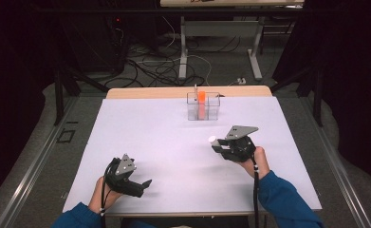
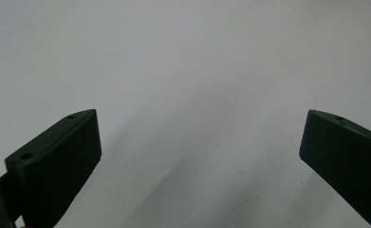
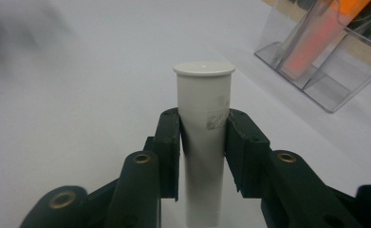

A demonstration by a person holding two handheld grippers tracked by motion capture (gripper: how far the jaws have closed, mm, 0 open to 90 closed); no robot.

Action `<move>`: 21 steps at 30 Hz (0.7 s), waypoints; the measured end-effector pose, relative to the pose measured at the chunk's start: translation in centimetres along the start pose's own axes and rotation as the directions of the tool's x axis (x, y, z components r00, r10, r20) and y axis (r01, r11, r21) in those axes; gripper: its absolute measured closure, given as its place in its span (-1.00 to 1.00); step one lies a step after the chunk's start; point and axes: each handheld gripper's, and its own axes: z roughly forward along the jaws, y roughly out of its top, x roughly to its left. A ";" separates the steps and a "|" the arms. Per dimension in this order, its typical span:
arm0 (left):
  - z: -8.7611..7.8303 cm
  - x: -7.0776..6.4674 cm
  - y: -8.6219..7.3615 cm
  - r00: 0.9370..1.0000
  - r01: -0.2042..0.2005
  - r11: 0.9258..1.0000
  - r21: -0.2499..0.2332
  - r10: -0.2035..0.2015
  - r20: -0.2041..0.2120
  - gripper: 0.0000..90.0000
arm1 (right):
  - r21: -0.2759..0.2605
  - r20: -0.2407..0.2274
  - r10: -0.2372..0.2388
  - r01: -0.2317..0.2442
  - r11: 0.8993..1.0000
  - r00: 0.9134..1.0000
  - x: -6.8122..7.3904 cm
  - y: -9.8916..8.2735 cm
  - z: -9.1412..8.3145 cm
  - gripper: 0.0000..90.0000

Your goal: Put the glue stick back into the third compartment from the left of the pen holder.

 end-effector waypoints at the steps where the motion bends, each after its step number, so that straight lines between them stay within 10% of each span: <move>1: 0.0 0.0 0.0 1.000 -0.005 1.000 0.000 0.005 -0.003 -1.00 | -0.004 0.005 0.010 -0.010 1.000 1.000 -0.1 0.0 0.0 0.51; 21: -0.1 0.1 0.1 1.000 -0.009 1.000 0.009 0.009 0.000 -1.00 | -0.060 0.066 0.081 -0.077 0.995 0.994 -1.8 -0.1 0.1 0.51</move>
